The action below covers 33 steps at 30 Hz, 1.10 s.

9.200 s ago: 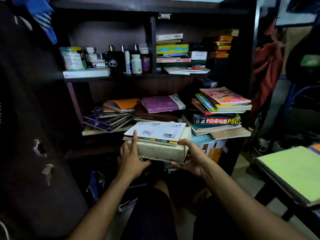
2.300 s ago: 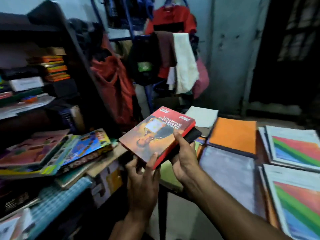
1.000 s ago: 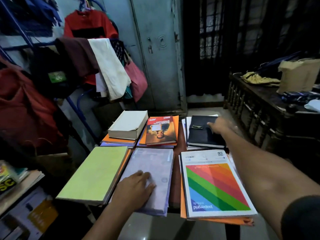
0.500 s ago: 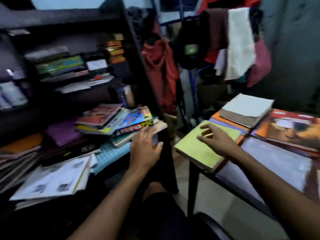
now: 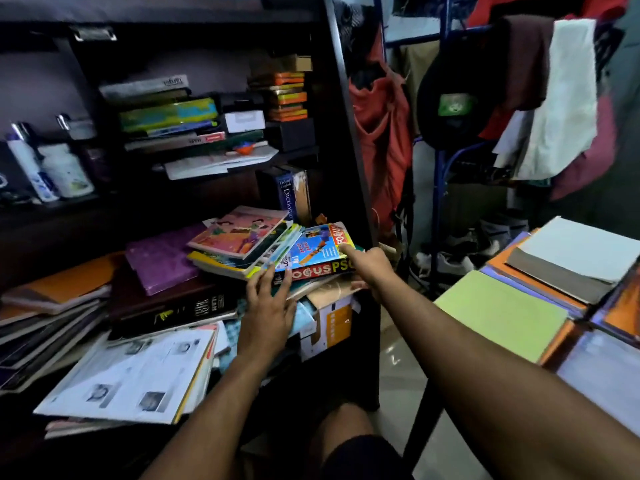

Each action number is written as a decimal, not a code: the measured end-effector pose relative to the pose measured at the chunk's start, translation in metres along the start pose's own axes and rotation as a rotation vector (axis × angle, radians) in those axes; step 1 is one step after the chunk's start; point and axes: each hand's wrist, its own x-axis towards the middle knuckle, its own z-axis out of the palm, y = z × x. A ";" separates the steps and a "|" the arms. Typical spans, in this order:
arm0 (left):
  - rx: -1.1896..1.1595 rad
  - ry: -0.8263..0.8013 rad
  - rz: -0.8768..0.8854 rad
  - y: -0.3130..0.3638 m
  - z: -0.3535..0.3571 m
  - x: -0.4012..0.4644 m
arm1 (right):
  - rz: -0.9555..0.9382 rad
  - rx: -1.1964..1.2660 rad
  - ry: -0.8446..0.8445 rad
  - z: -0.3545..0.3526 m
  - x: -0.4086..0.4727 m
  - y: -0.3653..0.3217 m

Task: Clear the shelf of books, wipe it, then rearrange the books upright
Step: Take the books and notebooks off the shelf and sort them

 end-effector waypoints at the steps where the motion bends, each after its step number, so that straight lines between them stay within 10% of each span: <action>1: -0.002 0.004 0.010 -0.001 0.003 -0.002 | 0.036 0.048 0.003 0.007 0.001 -0.002; 10: -0.255 0.035 0.059 -0.020 0.017 0.008 | -0.184 0.123 0.386 0.028 0.013 -0.030; 18: -0.294 -0.004 0.062 -0.026 0.028 0.009 | -0.475 0.207 0.536 -0.129 -0.024 -0.038; 29: -0.245 -0.100 0.157 -0.036 0.041 0.020 | 0.209 -0.129 0.663 -0.261 -0.029 0.103; 33: -0.242 -0.117 0.146 -0.033 0.036 0.018 | -0.007 -0.362 0.830 -0.227 -0.061 0.061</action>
